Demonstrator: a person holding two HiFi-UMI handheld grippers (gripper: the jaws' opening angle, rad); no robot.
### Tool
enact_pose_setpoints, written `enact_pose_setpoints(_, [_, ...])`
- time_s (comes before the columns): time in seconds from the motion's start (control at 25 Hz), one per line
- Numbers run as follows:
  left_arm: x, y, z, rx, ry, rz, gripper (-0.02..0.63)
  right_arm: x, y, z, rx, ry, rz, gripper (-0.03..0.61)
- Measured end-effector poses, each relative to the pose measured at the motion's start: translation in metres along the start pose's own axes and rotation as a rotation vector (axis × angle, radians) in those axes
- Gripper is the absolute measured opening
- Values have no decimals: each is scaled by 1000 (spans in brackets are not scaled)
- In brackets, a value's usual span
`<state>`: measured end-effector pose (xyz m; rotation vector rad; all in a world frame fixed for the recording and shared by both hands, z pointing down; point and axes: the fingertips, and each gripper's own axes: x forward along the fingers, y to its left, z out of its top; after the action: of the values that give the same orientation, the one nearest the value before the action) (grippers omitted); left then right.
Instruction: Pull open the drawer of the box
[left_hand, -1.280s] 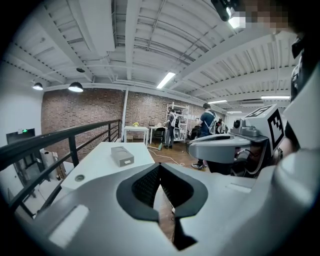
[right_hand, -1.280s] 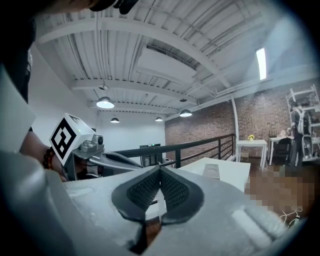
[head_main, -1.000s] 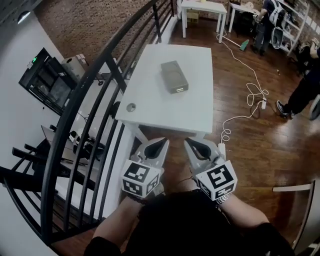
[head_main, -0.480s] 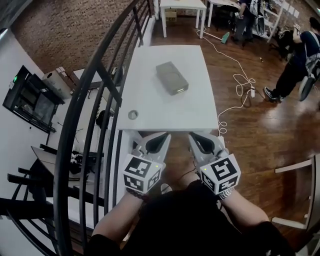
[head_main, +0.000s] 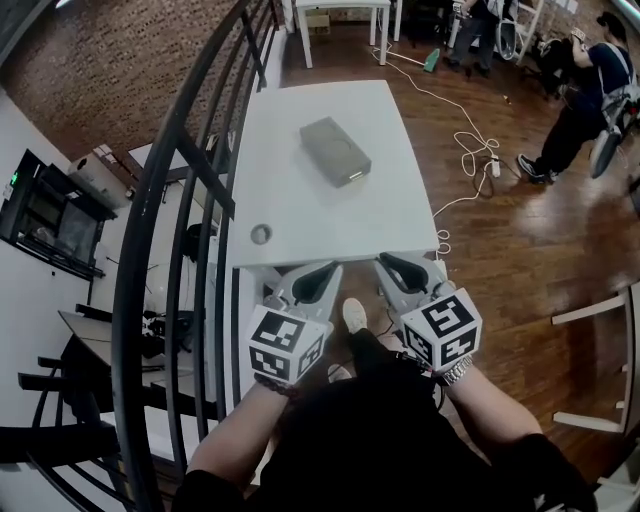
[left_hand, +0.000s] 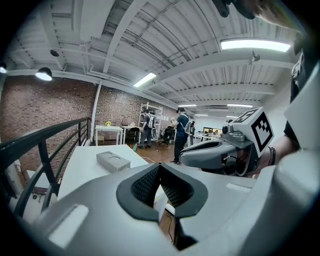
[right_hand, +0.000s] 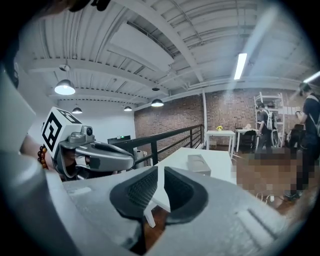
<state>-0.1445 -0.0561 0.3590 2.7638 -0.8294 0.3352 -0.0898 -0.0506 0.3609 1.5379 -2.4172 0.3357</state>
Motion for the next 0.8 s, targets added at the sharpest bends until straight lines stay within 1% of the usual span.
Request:
enact_pose_setpoints(0.28, [31,28,-9,11,51,-13,17,42,-34,-19,100,42,-6,38])
enact_pose_setpoints(0.48, [63,49,-10,10,93,-23,16,75,-60,-32,170,83,10,49])
enact_pose_setpoints(0.8, [124,91,-18,-8,184,-25,15,145,-119,-54,294,158,36,67])
